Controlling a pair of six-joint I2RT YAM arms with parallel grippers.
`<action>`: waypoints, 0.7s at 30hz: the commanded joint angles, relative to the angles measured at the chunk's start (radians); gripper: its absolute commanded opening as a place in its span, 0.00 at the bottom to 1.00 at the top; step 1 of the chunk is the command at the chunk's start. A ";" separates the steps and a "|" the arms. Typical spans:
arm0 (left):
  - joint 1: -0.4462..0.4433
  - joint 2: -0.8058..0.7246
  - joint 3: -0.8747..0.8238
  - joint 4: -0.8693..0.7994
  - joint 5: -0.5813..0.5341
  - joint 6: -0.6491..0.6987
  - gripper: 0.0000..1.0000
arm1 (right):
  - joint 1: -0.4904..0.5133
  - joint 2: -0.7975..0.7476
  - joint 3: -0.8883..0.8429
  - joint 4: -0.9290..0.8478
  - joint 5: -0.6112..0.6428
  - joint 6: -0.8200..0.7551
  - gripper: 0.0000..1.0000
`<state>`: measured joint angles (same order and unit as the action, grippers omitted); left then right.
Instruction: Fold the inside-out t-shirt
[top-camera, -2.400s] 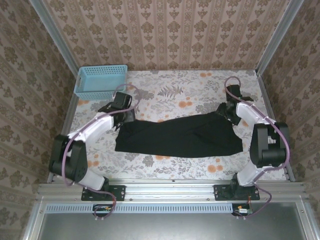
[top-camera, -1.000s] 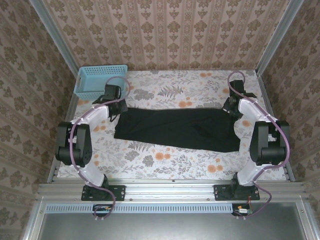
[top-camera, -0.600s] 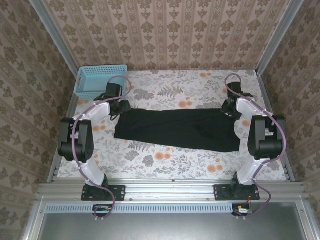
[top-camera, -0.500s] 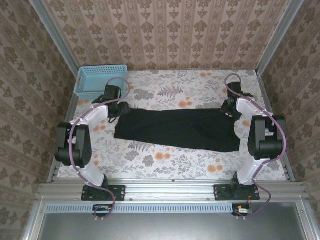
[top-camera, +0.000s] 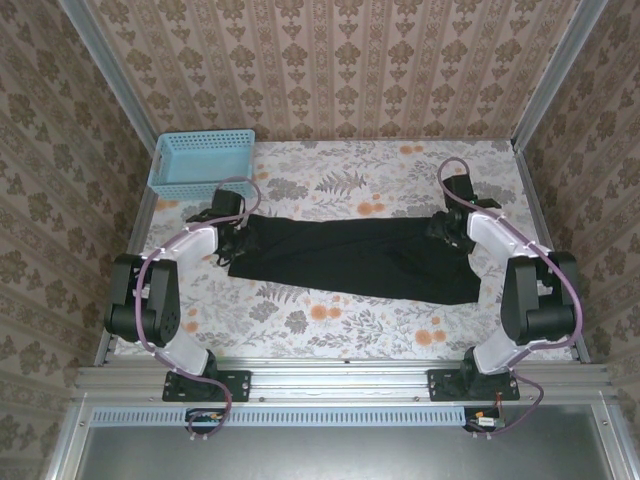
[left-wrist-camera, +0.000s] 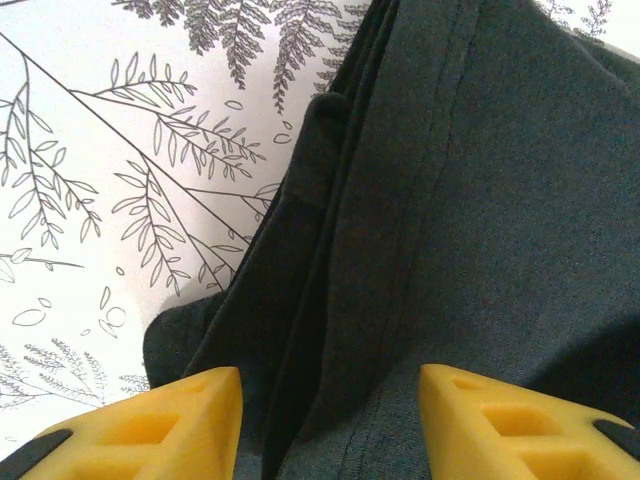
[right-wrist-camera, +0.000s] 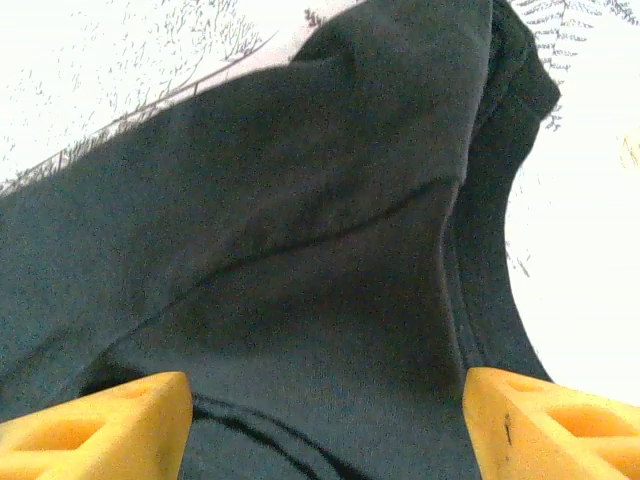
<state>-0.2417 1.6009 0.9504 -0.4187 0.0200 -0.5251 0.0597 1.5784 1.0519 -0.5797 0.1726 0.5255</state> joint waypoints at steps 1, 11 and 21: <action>-0.001 0.015 -0.008 0.008 0.011 -0.018 0.46 | 0.043 -0.060 -0.019 -0.029 0.034 -0.025 0.76; -0.001 0.041 -0.013 0.021 0.013 -0.019 0.33 | 0.148 0.099 0.069 0.016 -0.061 -0.071 0.85; 0.001 0.026 -0.008 0.015 0.011 -0.005 0.16 | 0.193 0.121 0.100 -0.033 0.021 -0.080 0.26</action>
<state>-0.2417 1.6333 0.9482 -0.3973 0.0277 -0.5304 0.2367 1.7435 1.1362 -0.5678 0.1398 0.4564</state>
